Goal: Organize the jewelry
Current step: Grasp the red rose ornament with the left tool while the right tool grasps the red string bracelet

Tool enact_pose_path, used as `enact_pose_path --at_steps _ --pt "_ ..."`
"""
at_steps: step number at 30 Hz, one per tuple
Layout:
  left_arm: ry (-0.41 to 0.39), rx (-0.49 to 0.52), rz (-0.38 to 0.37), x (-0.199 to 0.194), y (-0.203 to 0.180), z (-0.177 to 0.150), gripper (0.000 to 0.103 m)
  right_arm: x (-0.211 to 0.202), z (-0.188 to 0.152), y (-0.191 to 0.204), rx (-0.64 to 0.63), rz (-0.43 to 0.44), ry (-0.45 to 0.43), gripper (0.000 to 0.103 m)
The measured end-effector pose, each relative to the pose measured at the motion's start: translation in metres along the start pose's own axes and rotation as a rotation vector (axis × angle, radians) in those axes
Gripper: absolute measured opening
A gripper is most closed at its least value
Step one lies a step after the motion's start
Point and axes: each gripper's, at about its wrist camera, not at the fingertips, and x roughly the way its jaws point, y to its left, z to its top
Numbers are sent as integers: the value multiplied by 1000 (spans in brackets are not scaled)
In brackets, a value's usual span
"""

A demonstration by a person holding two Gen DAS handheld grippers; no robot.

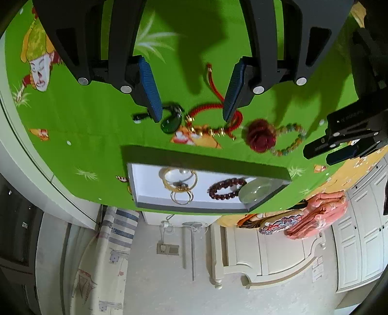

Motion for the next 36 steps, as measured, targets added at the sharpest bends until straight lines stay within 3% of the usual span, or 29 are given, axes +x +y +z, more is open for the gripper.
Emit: enact_pose_path --at_steps 7,12,14,24,31,36 --pt "3 9 7 -12 0 -9 70 2 -7 -4 6 14 47 49" --pt "-3 16 15 -13 -1 -9 70 20 0 2 15 23 102 31" --pt "-7 23 18 -13 -3 -8 70 28 1 2 36 22 134 29" --pt "-17 36 17 -15 -5 -9 70 49 16 11 104 30 176 29" --pt "-14 34 10 -16 -5 -9 70 60 24 4 110 -20 176 25" --pt "-13 41 13 -16 -7 -8 70 65 26 8 47 -47 181 25"
